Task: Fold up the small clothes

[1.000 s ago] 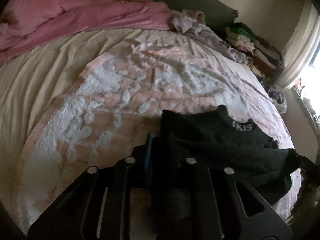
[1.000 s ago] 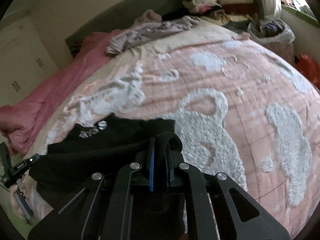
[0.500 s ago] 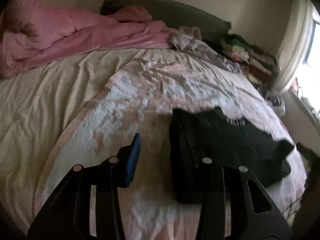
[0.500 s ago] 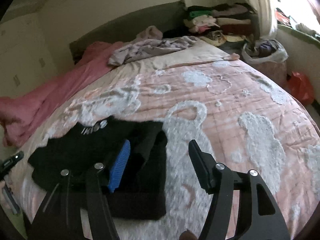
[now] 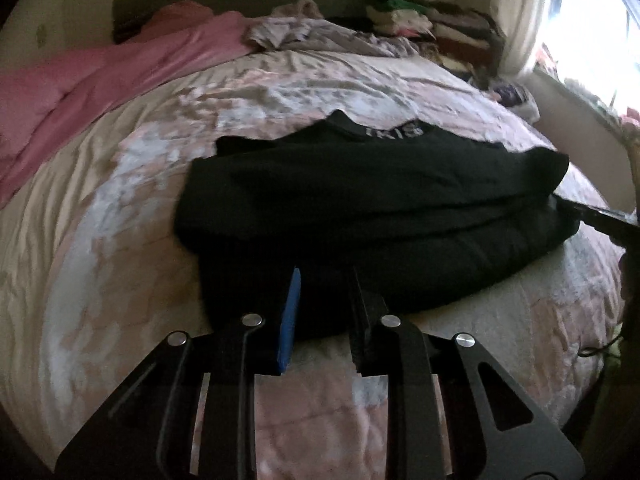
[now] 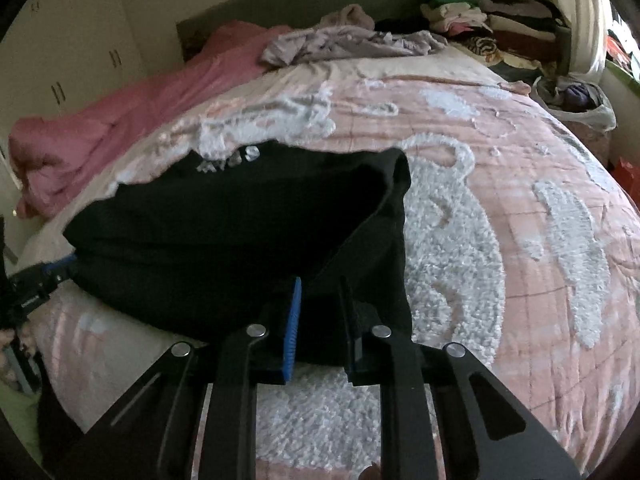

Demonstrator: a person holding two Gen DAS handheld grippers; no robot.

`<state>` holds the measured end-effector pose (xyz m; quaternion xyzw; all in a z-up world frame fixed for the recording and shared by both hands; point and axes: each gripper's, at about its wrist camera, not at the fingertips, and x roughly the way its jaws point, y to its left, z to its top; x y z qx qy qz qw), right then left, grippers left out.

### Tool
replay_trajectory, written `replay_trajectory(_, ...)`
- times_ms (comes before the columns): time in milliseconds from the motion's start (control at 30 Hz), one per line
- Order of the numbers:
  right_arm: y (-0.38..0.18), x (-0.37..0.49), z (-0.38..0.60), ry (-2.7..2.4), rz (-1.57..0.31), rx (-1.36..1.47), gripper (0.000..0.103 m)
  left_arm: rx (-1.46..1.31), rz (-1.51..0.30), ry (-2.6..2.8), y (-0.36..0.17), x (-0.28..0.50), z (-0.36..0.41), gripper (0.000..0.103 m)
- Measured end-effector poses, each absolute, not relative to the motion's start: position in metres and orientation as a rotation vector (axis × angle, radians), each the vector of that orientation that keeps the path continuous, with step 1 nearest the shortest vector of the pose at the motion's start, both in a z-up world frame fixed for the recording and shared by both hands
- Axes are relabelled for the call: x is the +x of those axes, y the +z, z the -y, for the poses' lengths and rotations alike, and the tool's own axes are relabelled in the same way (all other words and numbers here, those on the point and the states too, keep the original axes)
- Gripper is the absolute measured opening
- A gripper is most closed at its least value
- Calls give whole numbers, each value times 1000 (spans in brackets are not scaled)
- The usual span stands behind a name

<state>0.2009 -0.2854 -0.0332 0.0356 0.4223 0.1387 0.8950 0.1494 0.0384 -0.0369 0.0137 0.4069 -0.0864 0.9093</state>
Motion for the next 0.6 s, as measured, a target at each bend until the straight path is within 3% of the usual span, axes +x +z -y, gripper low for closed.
replay_trajectory(600,-25,276,266,345,-834,65,17,-19,-841,-121,-35,250,-39,17)
